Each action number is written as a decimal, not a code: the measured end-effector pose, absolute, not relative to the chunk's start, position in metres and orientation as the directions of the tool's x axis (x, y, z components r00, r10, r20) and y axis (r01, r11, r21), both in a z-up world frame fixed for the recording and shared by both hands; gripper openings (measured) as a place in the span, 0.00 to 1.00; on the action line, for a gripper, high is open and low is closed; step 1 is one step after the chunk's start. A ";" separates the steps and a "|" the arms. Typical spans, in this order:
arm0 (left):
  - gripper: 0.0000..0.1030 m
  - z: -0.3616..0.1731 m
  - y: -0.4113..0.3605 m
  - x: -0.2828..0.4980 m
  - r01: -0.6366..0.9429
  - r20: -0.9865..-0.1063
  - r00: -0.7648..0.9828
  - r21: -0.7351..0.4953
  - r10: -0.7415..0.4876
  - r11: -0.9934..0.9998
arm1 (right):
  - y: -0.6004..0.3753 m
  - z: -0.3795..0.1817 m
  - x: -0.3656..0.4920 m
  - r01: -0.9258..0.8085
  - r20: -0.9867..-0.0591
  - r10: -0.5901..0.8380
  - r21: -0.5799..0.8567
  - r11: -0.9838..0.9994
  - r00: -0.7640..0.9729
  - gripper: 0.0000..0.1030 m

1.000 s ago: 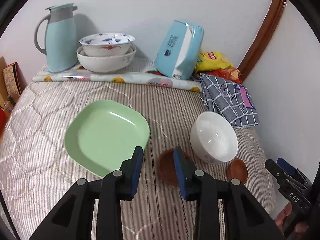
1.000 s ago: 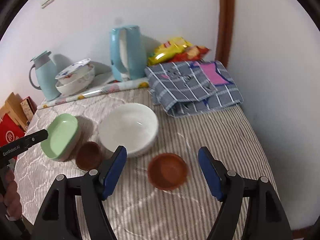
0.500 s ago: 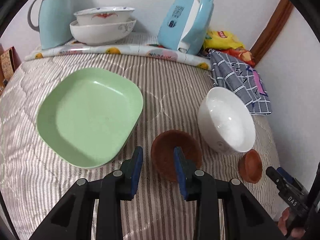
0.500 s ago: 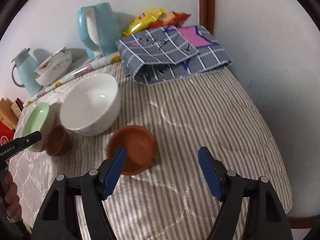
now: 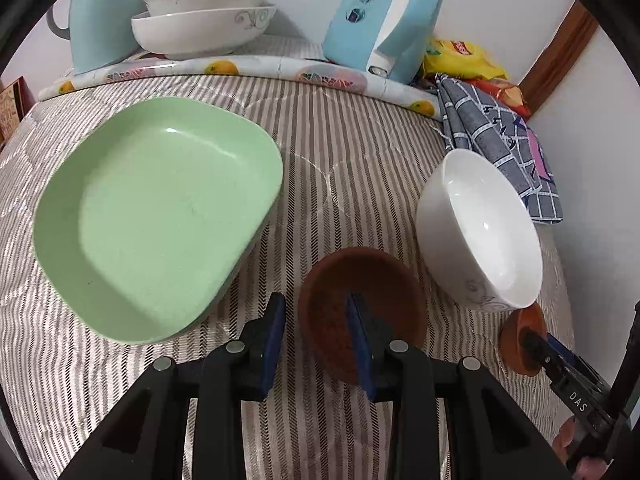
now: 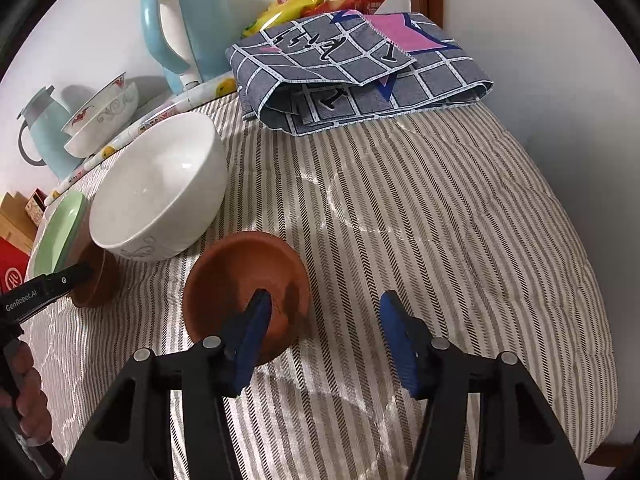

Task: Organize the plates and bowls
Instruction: 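Move the right tool to the brown clay dish and grasp its rim, then lower the brown clay dish into the white bowl with the right tool while the left holds another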

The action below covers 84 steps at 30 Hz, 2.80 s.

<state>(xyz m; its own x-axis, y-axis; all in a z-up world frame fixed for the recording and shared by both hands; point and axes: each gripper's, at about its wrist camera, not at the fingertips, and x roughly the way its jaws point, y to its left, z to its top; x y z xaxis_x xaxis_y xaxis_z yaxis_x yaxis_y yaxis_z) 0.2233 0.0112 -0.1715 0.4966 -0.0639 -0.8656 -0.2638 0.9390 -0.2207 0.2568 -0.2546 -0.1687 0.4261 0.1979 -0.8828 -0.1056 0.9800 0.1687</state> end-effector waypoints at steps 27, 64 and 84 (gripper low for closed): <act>0.09 -0.160 0.005 0.220 -0.223 -0.836 0.545 -0.217 -0.062 0.950 | -0.242 -0.166 0.263 -0.166 -0.857 0.275 0.224 0.960 0.436 0.08; 0.09 -0.075 0.053 0.218 -0.257 -0.746 0.666 -0.210 0.015 0.943 | -0.180 -0.070 0.293 -0.276 -0.777 0.311 0.183 0.943 0.547 0.08; 0.09 -0.091 0.081 0.247 -0.287 -0.762 0.648 -0.224 0.017 0.931 | -0.139 -0.129 0.338 -0.314 -0.870 0.273 0.147 0.938 0.410 0.08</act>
